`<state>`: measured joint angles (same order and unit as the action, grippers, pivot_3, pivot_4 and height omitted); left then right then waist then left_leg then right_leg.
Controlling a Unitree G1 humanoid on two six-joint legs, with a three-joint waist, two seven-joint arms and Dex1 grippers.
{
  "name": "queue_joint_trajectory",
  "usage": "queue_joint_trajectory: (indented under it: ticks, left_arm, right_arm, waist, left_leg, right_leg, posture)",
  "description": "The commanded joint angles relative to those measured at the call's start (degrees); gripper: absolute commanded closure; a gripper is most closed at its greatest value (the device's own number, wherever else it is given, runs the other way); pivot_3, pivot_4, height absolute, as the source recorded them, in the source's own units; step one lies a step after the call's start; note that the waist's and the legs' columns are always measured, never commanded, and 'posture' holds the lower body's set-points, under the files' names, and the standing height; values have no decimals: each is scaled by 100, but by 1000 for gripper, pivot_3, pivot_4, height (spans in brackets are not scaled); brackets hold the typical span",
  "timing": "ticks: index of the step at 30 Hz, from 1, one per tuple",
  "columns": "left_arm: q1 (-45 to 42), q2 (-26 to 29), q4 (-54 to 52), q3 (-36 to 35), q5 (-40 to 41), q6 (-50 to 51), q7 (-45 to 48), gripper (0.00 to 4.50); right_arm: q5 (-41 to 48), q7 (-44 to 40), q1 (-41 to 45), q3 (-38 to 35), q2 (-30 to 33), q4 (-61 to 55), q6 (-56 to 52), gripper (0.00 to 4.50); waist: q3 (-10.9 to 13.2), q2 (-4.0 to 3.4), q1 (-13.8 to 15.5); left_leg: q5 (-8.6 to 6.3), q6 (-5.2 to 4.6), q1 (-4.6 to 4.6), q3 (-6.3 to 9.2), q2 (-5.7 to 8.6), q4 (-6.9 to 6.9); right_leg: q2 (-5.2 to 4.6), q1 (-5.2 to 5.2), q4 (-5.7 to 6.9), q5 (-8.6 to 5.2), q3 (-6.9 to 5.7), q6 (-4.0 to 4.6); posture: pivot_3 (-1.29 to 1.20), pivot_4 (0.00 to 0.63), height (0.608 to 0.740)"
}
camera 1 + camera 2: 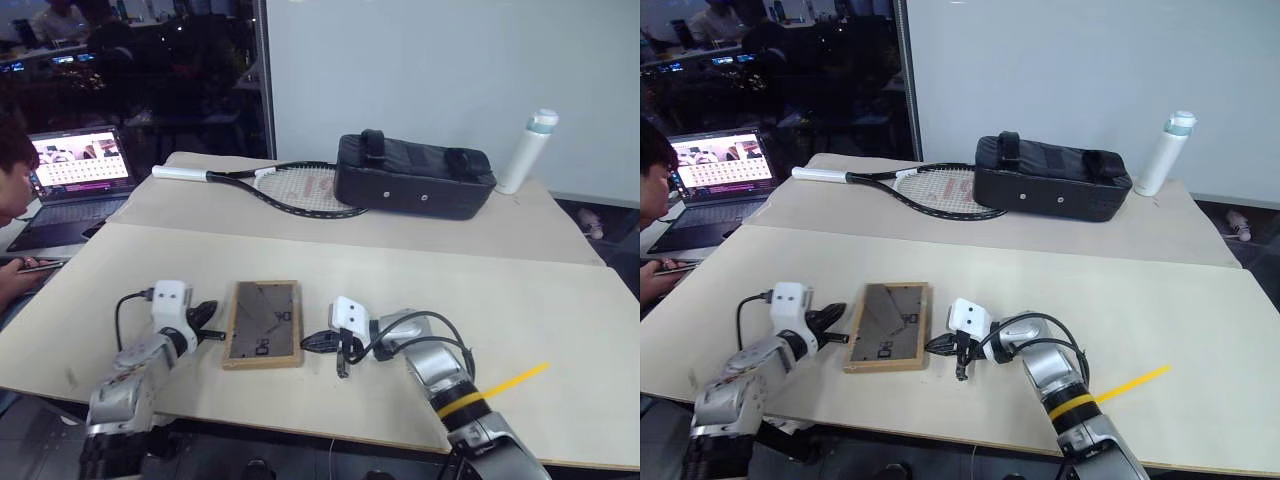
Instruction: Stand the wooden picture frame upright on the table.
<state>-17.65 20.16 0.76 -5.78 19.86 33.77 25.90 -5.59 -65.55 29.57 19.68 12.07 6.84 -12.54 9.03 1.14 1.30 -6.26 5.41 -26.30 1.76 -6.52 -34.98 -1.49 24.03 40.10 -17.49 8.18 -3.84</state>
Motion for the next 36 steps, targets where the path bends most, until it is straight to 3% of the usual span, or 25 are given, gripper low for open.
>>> queue_joint_trajectory:
  ticks: [1,6,12,16,18,22,25,31,32,36]
  left_arm:
    - [-178,-49,412,593,-15,182,557,4500]
    - [-91,704,447,596,-196,184,1087,4500]
    - [176,1632,775,-808,295,519,1025,4500]
    - [459,1861,447,-1371,966,1358,1220,4500]
    - [549,1752,123,-1789,1650,2457,1052,4500]
    - [402,1496,-790,-2619,3416,5560,478,3272]
    - [406,1861,-488,-2352,4796,5873,147,2279]
    - [73,1843,33,-1663,5742,5873,-1021,229]
    - [17,1806,57,-1604,5867,5873,-1167,56]
    - [-409,1285,496,-1347,6036,5873,-1842,56]
  right_arm:
    - [-5,236,-67,8,228,-485,-249,4438]
    - [70,497,-11,-201,652,-286,-295,4438]
    - [183,452,156,-506,1465,244,-2,4438]
    - [245,290,307,-606,1978,663,297,4438]
    - [341,196,369,-655,2110,795,428,4438]
    - [622,-172,377,-623,2233,684,610,4500]
    - [873,-361,274,-568,2126,422,469,4500]
    - [959,-368,-61,-315,1911,-48,298,4500]
    - [965,-338,-74,-303,1877,-85,280,4500]
    - [956,-153,-135,-193,1665,-265,156,4500]
  waist:
    - [-2,3,-3]
    - [-3,4,-104]
    - [-2,7,-408]
    - [0,9,-445]
    - [3,16,-440]
    - [17,39,-382]
    - [25,50,-389]
    - [29,56,-397]
    - [29,56,-391]
    - [29,56,-358]
  left_leg:
    - [0,0,0,1,0,1]
    - [0,-1,0,2,-1,6]
    - [2,-3,15,5,-2,16]
    - [1,-3,22,4,-2,12]
    - [1,-3,21,4,-2,10]
    - [1,-3,8,5,-1,9]
    - [1,-2,4,7,-1,13]
    - [1,-3,6,16,-1,12]
    - [1,-2,7,16,-1,10]
    - [1,-2,10,16,0,7]
  right_leg:
    - [1,0,-1,0,0,0]
    - [2,4,2,-1,1,3]
    - [3,1,11,-3,3,7]
    - [1,-2,12,-2,5,7]
    - [0,-2,9,-3,5,7]
    - [0,3,8,-6,4,1]
    - [0,6,5,-8,3,2]
    - [2,5,10,-7,-2,7]
    - [2,4,9,-6,-1,6]
    - [2,1,9,-5,-1,5]
  posture:
    - [0,150,677]
    - [0,150,677]
    - [0,150,677]
    - [0,150,677]
    - [0,150,677]
    - [0,150,677]
    - [0,150,677]
    - [0,150,677]
    - [0,150,677]
    - [0,150,677]
